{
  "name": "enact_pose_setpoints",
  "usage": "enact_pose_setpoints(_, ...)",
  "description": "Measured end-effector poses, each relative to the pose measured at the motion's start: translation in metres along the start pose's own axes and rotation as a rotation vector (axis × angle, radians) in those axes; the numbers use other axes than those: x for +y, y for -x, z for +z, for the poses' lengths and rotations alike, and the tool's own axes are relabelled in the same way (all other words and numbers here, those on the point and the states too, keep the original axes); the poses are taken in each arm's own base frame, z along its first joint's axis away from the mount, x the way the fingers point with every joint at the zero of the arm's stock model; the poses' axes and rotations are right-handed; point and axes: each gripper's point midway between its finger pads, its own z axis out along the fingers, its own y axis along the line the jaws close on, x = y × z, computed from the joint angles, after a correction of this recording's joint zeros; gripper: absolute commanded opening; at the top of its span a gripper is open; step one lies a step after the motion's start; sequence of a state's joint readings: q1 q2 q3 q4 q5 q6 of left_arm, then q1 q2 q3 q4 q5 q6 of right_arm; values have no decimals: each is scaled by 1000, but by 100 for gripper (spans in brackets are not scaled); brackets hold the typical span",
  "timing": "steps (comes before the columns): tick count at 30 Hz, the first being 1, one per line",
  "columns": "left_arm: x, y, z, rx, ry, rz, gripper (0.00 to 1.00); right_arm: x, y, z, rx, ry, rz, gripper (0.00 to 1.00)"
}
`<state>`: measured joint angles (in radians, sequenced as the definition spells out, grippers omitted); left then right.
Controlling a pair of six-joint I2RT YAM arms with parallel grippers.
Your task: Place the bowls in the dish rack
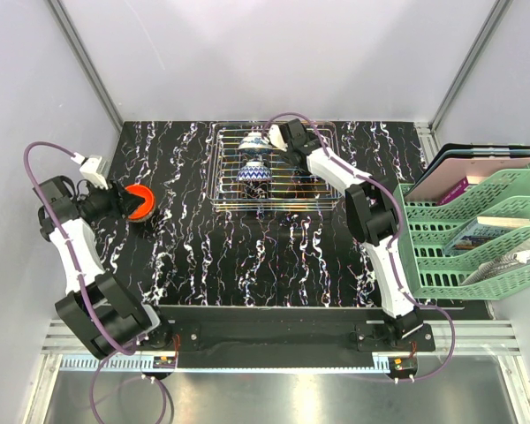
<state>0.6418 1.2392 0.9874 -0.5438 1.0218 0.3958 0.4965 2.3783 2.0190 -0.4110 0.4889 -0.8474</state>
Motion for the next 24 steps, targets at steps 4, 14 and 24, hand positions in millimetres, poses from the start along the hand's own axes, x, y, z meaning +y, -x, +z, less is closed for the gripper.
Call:
enact_pose_setpoints(4,1,0,-1,-5,-1,-3,46,1,-1,2,4,-15,-16,92)
enact_pose_setpoints(14,0,1,-2,-13,-8,-6,44,11,-12,8,29,-18,-56,100)
enact_pose_setpoints(24,1,2,-4,-17,-6,-10,43,17,-13,0,12,8,-50,100)
